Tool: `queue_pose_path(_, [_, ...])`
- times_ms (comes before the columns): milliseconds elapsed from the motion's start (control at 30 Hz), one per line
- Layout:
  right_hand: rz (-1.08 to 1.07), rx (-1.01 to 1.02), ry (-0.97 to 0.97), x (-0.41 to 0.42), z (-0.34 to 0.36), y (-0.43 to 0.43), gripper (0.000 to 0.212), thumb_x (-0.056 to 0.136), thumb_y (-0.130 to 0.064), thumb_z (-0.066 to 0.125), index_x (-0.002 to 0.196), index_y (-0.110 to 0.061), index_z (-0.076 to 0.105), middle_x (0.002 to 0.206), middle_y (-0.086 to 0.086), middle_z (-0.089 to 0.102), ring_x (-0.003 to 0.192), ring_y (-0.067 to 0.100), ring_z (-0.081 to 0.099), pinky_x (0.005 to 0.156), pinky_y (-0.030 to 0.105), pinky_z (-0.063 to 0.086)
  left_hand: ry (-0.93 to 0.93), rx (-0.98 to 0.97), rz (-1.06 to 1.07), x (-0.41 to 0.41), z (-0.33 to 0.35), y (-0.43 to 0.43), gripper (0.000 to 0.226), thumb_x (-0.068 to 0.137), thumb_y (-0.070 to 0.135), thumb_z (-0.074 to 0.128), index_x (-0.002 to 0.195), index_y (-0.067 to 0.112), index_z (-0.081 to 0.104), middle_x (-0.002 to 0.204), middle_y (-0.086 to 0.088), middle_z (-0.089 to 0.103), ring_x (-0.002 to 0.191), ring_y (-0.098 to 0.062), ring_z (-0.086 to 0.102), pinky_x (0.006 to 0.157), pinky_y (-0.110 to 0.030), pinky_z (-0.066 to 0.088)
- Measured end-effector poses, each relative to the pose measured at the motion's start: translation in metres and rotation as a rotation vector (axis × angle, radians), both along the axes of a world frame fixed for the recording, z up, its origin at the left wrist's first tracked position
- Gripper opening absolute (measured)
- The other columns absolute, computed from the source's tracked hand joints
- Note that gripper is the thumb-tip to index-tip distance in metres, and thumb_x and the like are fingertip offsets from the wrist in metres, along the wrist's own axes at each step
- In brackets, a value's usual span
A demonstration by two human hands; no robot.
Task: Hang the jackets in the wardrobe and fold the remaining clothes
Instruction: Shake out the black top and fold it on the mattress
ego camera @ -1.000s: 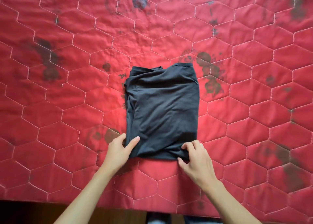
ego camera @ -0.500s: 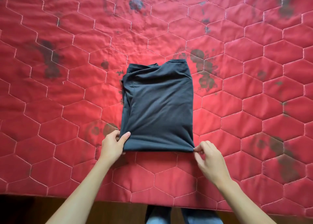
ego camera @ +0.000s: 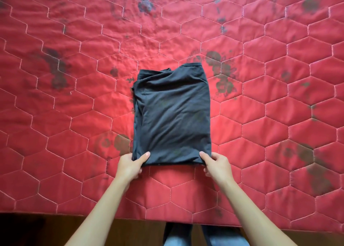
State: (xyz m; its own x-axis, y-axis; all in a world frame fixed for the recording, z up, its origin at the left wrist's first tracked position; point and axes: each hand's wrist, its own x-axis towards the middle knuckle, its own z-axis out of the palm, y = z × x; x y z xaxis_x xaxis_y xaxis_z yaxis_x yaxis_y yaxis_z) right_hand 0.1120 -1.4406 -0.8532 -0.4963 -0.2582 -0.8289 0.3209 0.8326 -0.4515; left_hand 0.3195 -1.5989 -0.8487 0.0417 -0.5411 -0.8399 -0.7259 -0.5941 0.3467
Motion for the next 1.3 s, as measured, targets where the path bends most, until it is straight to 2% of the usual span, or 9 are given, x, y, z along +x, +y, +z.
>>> queue_pose_path(133, [0.050, -0.028, -0.135, -0.005, 0.030, 0.018, 0.028, 0.092, -0.027, 0.062, 0.068, -0.015, 0.053, 0.055, 0.001, 0.045, 0.042, 0.012, 0.041, 0.047, 0.023, 0.035, 0.078, 0.212, 0.049, 0.012, 0.032, 0.002, 0.027, 0.085, 0.034, 0.077, 0.079, 0.011, 0.064, 0.059, -0.001, 0.054, 0.041, -0.009, 0.043, 0.042, -0.018, 0.029])
queue_pose_path(300, [0.096, -0.094, -0.257, -0.018, 0.068, 0.034, 0.029, 0.092, -0.026, 0.063, 0.067, -0.017, 0.053, 0.063, 0.004, 0.043, 0.050, 0.014, 0.037, 0.057, 0.028, 0.031, 0.183, 0.416, 0.149, 0.023, 0.071, 0.005, 0.023, 0.087, 0.032, 0.072, 0.093, 0.011, 0.064, 0.065, -0.004, 0.062, 0.048, -0.012, 0.049, 0.043, -0.019, 0.035])
queue_pose_path(633, [-0.251, -0.240, -0.332, -0.078, 0.079, -0.088, 0.011, 0.094, -0.023, 0.060, 0.087, -0.014, 0.060, 0.058, 0.000, 0.064, 0.042, 0.007, 0.052, 0.045, 0.018, 0.041, 0.456, 0.318, 0.477, -0.059, 0.089, -0.082, 0.023, 0.098, 0.029, 0.052, 0.090, 0.013, 0.065, 0.072, -0.002, 0.074, 0.056, -0.011, 0.069, 0.046, -0.017, 0.051])
queue_pose_path(767, [-0.314, -0.299, -0.347, -0.100, 0.059, -0.133, 0.022, 0.099, -0.039, 0.053, 0.099, -0.019, 0.063, 0.078, 0.001, 0.069, 0.056, 0.008, 0.061, 0.050, 0.020, 0.046, 0.556, 0.203, 0.589, -0.093, 0.069, -0.111, 0.037, 0.103, 0.042, 0.041, 0.105, 0.013, 0.064, 0.091, -0.007, 0.076, 0.081, -0.017, 0.073, 0.060, -0.026, 0.056])
queue_pose_path(867, [-0.214, -0.347, -0.204, -0.102, 0.046, -0.142, 0.030, 0.101, -0.042, 0.052, 0.117, -0.018, 0.060, 0.099, 0.004, 0.069, 0.075, 0.013, 0.065, 0.064, 0.025, 0.049, 0.383, -0.090, 0.448, -0.109, 0.048, -0.110, 0.043, 0.104, 0.046, 0.038, 0.121, 0.012, 0.059, 0.115, -0.013, 0.069, 0.102, -0.024, 0.066, 0.070, -0.031, 0.053])
queue_pose_path(967, [0.000, -0.371, 0.289, -0.095, 0.028, -0.123, 0.024, 0.095, -0.028, 0.065, 0.117, -0.020, 0.062, 0.111, 0.002, 0.067, 0.091, 0.010, 0.064, 0.081, 0.025, 0.051, 0.028, -0.575, 0.098, -0.103, 0.034, -0.087, 0.036, 0.099, 0.038, 0.054, 0.123, 0.013, 0.061, 0.122, -0.006, 0.065, 0.115, -0.021, 0.058, 0.089, -0.018, 0.036])
queue_pose_path(1100, [0.192, -0.191, 0.464, -0.080, 0.007, -0.093, 0.052, 0.085, -0.042, 0.074, 0.127, -0.018, 0.055, 0.120, -0.001, 0.055, 0.113, 0.019, 0.055, 0.103, 0.036, 0.043, -0.101, -0.491, 0.040, -0.089, 0.018, -0.056, 0.070, 0.083, 0.053, 0.071, 0.138, 0.016, 0.047, 0.129, -0.009, 0.053, 0.124, -0.024, 0.048, 0.105, -0.029, 0.032])
queue_pose_path(1200, [0.167, -0.015, 0.235, -0.072, -0.003, -0.087, 0.067, 0.071, -0.060, 0.076, 0.120, -0.020, 0.054, 0.110, 0.002, 0.063, 0.102, 0.022, 0.064, 0.094, 0.043, 0.051, -0.170, -0.277, 0.116, -0.082, 0.001, -0.047, 0.088, 0.064, 0.072, 0.077, 0.127, 0.015, 0.053, 0.122, -0.008, 0.062, 0.114, -0.028, 0.060, 0.102, -0.040, 0.047])
queue_pose_path(1300, [-0.024, -0.014, -0.046, -0.080, 0.003, -0.095, 0.055, 0.067, -0.054, 0.076, 0.100, -0.013, 0.062, 0.081, -0.002, 0.064, 0.062, 0.017, 0.061, 0.057, 0.033, 0.050, 0.018, -0.097, 0.454, -0.083, 0.003, -0.053, 0.074, 0.060, 0.057, 0.088, 0.115, 0.012, 0.064, 0.105, -0.006, 0.073, 0.087, -0.022, 0.073, 0.072, -0.036, 0.061])
